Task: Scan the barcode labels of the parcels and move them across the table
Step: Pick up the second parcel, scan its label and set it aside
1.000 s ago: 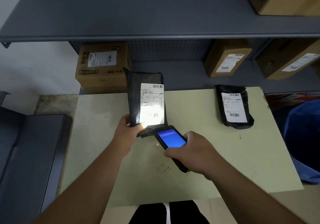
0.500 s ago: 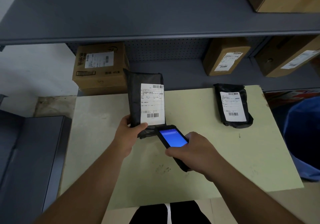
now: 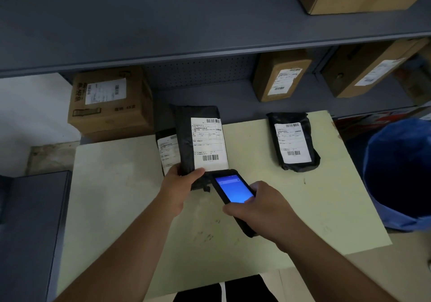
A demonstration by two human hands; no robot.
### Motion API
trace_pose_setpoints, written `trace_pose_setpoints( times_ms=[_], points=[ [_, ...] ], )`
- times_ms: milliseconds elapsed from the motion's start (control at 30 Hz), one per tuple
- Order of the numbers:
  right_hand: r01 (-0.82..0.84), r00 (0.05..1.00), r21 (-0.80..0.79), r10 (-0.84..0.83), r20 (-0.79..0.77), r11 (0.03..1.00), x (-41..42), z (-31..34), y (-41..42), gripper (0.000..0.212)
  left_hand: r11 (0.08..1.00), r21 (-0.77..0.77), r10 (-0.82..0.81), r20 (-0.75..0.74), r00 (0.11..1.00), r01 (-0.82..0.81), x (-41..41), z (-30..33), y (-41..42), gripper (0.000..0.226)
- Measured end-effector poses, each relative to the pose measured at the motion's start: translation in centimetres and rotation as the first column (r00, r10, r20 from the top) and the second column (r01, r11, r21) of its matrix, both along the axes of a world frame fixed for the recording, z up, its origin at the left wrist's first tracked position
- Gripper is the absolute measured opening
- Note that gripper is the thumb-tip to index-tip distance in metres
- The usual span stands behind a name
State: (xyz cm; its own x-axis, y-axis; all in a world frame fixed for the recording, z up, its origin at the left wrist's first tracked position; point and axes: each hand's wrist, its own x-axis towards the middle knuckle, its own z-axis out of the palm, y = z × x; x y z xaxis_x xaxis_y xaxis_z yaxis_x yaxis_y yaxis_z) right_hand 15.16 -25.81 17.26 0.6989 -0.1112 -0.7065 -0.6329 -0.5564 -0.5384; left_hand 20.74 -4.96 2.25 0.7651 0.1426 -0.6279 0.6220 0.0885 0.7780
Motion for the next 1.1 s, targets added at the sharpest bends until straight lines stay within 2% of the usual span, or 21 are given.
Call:
trace_pose_setpoints(
  times_ms=[67,333,533,700,833,967,1100],
  points=[
    [0.011,1.000,0.002,-0.011,0.000,1.000,0.2,0.1,-1.1,0.043,1.000,-0.001,-0.019,-0.010,1.000,0.019,0.3,-0.3,-1.5,0.046],
    [0.055,0.998,-0.012,-0.055,-0.002,0.998,0.8,-0.3,-5.0,0.042,0.997,0.018,-0.065,-0.147,0.987,0.069,1.6,-1.8,-6.9,0.073],
    [0.080,0.996,-0.011,-0.080,-0.030,0.997,0.9,-0.7,-7.5,0.041,0.998,0.036,-0.047,-0.234,0.971,0.057,2.4,-3.6,-9.9,0.041],
    [0.100,0.994,-0.011,-0.101,-0.051,0.995,0.9,-1.3,-9.3,0.042,0.997,0.044,-0.056,-0.260,0.964,0.070,3.0,-4.2,-12.1,0.029],
    [0.117,0.991,-0.016,-0.118,-0.060,0.993,1.1,-1.7,-10.6,0.041,0.996,0.081,-0.030,-0.218,0.975,0.049,3.7,-4.8,-13.4,0.041],
    [0.135,0.989,-0.009,-0.135,-0.064,0.991,1.3,-1.9,-11.8,0.039,0.988,0.142,-0.024,-0.190,0.981,0.051,4.8,-5.5,-14.5,0.062],
    [0.152,0.986,-0.023,-0.153,-0.058,0.988,1.4,-2.2,-12.9,0.039,0.971,0.203,-0.088,-0.198,0.976,0.129,5.8,-5.3,-16.1,0.062]
  ],
)
